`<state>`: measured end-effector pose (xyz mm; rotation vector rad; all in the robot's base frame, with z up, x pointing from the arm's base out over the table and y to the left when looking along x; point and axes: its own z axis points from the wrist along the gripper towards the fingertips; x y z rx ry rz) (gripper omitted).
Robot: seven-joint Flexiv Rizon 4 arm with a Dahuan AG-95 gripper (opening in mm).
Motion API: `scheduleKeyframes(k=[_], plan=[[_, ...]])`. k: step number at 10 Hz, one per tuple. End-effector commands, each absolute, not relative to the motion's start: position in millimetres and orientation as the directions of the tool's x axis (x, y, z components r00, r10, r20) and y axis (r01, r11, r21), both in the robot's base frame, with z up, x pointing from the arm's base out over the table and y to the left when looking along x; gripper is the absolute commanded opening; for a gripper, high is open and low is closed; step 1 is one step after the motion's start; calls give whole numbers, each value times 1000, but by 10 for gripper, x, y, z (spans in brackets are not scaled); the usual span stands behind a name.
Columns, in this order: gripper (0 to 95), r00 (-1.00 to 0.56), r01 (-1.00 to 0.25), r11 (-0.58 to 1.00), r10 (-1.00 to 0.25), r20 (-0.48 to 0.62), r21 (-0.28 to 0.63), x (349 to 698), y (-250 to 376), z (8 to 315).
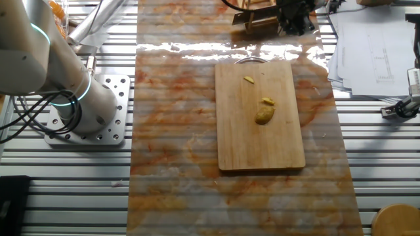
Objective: Chop the potatoes
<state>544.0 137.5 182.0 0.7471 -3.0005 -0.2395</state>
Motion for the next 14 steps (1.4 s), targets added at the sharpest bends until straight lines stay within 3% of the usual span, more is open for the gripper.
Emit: scheduleKeyframes(k=[1,2,4,5,10,14], plan=[[0,-882,-461,873,-471,29,161,5434,1377,1823],[190,-883,-457,874,-468,33,163,5434,1377,1823],[190,-903,-415,895,-427,45,164,5434,1377,1823],[380,-903,-415,895,-427,45,164,5434,1377,1823],[380,-950,-296,943,-307,59,151,5400,2250,1625],[380,-968,-230,959,-243,63,163,5380,2488,1502]])
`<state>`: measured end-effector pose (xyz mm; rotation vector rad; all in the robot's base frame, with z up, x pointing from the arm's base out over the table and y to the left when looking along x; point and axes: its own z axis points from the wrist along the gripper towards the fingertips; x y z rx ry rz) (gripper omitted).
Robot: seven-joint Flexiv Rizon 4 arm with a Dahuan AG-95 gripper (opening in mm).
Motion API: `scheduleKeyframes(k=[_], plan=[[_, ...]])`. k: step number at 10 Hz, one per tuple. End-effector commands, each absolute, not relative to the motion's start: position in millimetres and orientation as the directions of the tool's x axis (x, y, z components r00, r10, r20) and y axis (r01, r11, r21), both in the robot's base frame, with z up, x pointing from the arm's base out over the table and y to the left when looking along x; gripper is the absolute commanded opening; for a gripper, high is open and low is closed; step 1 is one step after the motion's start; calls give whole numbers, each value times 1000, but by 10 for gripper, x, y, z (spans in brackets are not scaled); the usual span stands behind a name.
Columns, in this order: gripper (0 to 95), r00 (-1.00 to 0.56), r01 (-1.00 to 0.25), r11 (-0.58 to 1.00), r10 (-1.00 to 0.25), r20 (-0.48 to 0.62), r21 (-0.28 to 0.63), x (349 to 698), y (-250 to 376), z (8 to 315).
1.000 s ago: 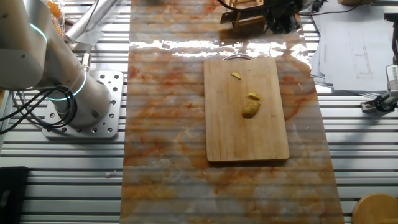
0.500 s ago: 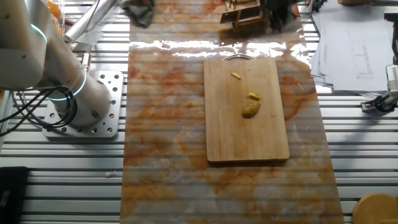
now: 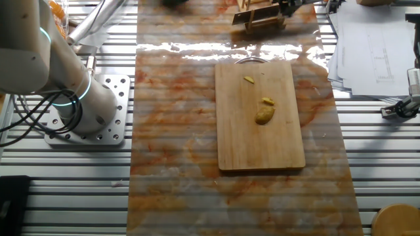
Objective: Chop the potatoes
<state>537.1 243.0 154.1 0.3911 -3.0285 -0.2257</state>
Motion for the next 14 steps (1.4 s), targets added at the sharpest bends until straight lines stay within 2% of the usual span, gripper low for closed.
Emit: scheduleKeyframes(k=[1,2,5,9,10,14], plan=[[380,-968,-227,959,-241,65,168,5373,2539,1464],[190,-970,-221,960,-235,66,169,5365,2586,1442],[190,-974,-211,965,-221,47,155,5359,2613,1434],[190,-961,-269,949,-276,19,163,5359,2613,1434],[380,-955,-289,943,-296,15,165,5359,2613,1434],[380,-964,-258,954,-264,22,155,5359,2613,1434]])
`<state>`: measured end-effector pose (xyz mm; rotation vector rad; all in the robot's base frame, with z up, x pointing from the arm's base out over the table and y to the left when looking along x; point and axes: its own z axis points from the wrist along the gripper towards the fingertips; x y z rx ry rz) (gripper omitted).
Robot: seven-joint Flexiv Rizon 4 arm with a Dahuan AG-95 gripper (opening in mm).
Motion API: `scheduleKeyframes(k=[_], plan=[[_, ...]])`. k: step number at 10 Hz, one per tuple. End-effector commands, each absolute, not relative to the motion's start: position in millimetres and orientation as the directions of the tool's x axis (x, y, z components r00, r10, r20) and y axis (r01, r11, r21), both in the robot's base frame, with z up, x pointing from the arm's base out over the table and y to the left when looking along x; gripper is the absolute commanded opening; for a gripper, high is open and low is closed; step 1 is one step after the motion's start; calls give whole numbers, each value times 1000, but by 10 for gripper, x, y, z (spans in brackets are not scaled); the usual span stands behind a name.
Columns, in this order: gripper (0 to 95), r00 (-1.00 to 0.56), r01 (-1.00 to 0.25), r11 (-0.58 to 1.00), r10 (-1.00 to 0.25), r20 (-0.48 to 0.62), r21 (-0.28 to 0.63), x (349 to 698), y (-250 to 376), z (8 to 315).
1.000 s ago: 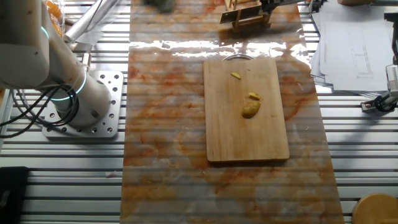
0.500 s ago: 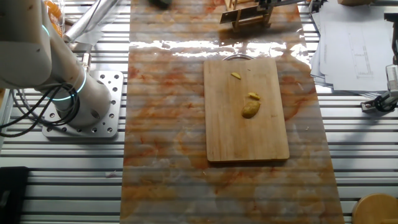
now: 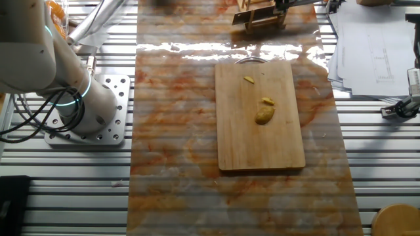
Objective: Chop the potatoes
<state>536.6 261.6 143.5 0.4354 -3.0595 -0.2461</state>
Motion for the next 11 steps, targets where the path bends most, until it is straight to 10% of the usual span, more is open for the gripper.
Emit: scheduleKeyframes(k=[1,5,6,7,8,11], plan=[[570,-964,-258,954,-264,22,155,5359,2613,1434],[570,-973,-220,964,-228,40,149,5406,2959,1274],[380,-971,-228,963,-236,40,145,5407,2964,1227],[380,-970,-232,962,-240,37,145,5408,2961,1176],[570,-969,-236,961,-243,37,143,5410,2959,1115],[570,-968,-243,959,-250,33,146,5411,2964,962]])
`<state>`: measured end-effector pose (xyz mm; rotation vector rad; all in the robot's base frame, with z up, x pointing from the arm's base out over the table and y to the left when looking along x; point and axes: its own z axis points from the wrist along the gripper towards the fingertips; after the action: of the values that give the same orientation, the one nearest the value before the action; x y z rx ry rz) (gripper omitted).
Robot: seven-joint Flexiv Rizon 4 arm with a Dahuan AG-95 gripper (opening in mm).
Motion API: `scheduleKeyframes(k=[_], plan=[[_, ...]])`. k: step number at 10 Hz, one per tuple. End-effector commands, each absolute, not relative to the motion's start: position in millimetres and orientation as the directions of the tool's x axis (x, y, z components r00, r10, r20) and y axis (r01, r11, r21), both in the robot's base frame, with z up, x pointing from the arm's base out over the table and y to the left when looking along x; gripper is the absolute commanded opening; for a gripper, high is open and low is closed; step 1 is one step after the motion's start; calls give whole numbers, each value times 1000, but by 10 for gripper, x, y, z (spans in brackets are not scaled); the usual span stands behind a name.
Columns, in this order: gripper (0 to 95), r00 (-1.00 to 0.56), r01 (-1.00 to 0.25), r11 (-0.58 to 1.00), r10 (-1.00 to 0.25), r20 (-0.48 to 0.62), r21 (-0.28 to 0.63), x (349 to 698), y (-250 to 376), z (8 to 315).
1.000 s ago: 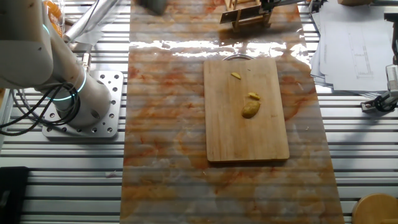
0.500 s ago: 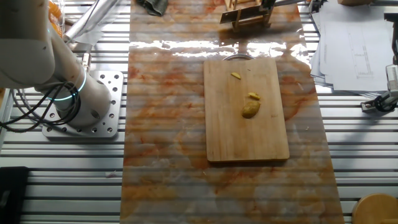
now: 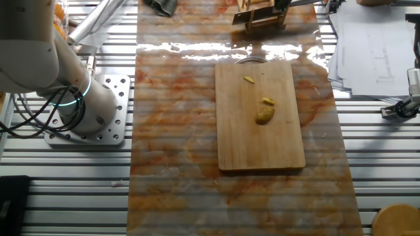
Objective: Chop the potatoes
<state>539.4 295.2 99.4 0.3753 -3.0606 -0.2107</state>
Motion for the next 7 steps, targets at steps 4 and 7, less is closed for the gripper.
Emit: scheduleKeyframes(k=[4,7], plan=[[570,-964,-254,956,-262,35,147,5398,2995,761],[570,-970,-232,962,-240,42,144,5379,3068,616]])
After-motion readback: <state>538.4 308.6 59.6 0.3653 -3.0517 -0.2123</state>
